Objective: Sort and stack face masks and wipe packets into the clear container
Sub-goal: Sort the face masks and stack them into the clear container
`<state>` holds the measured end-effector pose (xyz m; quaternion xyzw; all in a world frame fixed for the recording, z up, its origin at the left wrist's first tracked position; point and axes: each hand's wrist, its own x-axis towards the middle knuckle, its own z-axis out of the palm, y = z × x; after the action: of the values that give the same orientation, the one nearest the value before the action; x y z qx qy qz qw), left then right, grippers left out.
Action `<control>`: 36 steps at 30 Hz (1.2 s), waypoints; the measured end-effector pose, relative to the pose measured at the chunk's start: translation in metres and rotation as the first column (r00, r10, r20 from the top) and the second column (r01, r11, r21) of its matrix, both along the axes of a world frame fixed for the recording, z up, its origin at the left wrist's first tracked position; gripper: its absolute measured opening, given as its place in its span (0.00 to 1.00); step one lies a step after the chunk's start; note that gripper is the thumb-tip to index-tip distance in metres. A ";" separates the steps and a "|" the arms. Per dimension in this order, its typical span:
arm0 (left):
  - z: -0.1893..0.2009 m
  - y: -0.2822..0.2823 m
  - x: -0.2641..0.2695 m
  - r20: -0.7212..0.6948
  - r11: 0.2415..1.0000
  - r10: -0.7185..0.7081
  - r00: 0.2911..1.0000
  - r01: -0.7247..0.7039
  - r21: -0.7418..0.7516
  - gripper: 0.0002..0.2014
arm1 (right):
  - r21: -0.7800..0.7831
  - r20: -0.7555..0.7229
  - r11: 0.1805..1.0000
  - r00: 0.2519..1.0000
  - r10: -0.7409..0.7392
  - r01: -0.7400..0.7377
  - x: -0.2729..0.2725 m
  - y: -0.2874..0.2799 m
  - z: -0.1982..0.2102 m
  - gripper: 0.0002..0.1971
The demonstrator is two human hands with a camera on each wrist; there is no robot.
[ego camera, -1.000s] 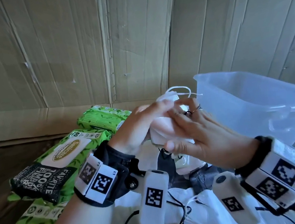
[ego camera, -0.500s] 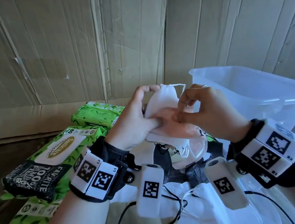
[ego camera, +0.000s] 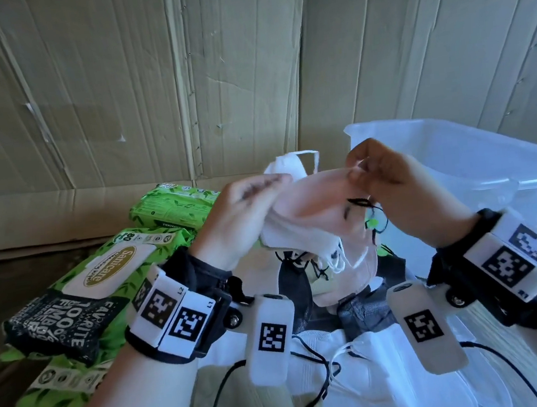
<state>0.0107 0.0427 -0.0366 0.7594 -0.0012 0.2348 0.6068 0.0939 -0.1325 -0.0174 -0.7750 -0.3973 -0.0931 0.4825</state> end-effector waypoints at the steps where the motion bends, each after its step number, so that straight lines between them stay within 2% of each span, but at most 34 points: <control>1: 0.001 0.002 0.000 0.025 0.999 0.036 0.999 -0.035 -0.038 0.07 | 0.028 0.008 1.000 1.000 -0.006 0.006 0.000 -0.003 0.002 0.14; 3: 0.000 0.008 0.002 0.067 0.994 0.100 0.993 -0.096 -0.051 0.12 | 0.051 -0.014 0.999 1.000 0.001 0.000 0.000 -0.007 0.008 0.14; 5: -0.003 0.012 0.004 0.053 0.992 0.126 0.991 -0.127 0.015 0.16 | 0.010 -0.014 1.000 1.000 0.016 -0.016 0.001 -0.010 0.011 0.18; 9: -0.004 0.009 0.003 0.012 0.993 0.011 1.000 -0.012 0.114 0.20 | -0.226 0.074 0.973 0.995 0.072 -0.053 -0.007 -0.003 0.012 0.14; 11: -0.005 0.006 0.002 0.008 0.984 -0.042 0.999 0.040 0.173 0.20 | -0.299 0.137 0.953 0.986 0.100 -0.056 -0.012 0.003 0.010 0.16; 14: -0.007 0.003 0.002 -0.014 0.979 -0.083 0.996 0.084 0.186 0.19 | -0.359 0.261 0.933 0.960 0.099 0.001 -0.016 0.011 0.008 0.16; 16: -0.008 0.003 0.002 -0.027 0.977 -0.096 0.995 0.100 0.186 0.18 | -0.381 0.293 0.924 0.950 0.108 0.012 -0.015 0.013 0.006 0.11; 18: -0.007 0.003 0.002 -0.032 0.977 -0.099 0.995 0.103 0.189 0.19 | -0.408 0.288 0.913 0.952 0.108 0.020 -0.013 0.011 0.005 0.14; 21: -0.006 0.001 0.001 -0.038 0.977 -0.131 0.991 0.136 0.162 0.18 | -0.407 0.302 0.913 0.949 0.090 0.043 -0.010 0.009 0.005 0.18; 25: -0.005 0.000 0.000 -0.014 0.979 -0.149 0.989 0.150 0.136 0.15 | -0.428 0.336 0.896 0.941 0.035 0.120 -0.009 0.012 0.004 0.12; 28: -0.004 -0.002 0.000 0.000 0.979 -0.151 0.989 0.150 0.137 0.11 | -0.388 0.309 0.914 0.951 0.006 0.120 -0.008 0.011 0.003 0.09; 34: -0.006 0.000 0.004 -0.027 0.996 -0.058 0.998 0.060 0.068 0.17 | -0.271 0.261 0.957 0.965 -0.027 0.100 -0.007 0.002 0.006 0.12; 36: -0.004 0.001 0.004 -0.002 1.000 -0.002 1.000 0.003 0.017 0.18 | -0.234 0.191 0.970 0.981 -0.023 0.068 -0.007 0.000 0.007 0.14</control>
<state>0.0144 0.0442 -0.0410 0.7647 -0.0034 0.2332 0.6007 0.0873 -0.1327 -0.0099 -0.8243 -0.4312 -0.1281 0.3439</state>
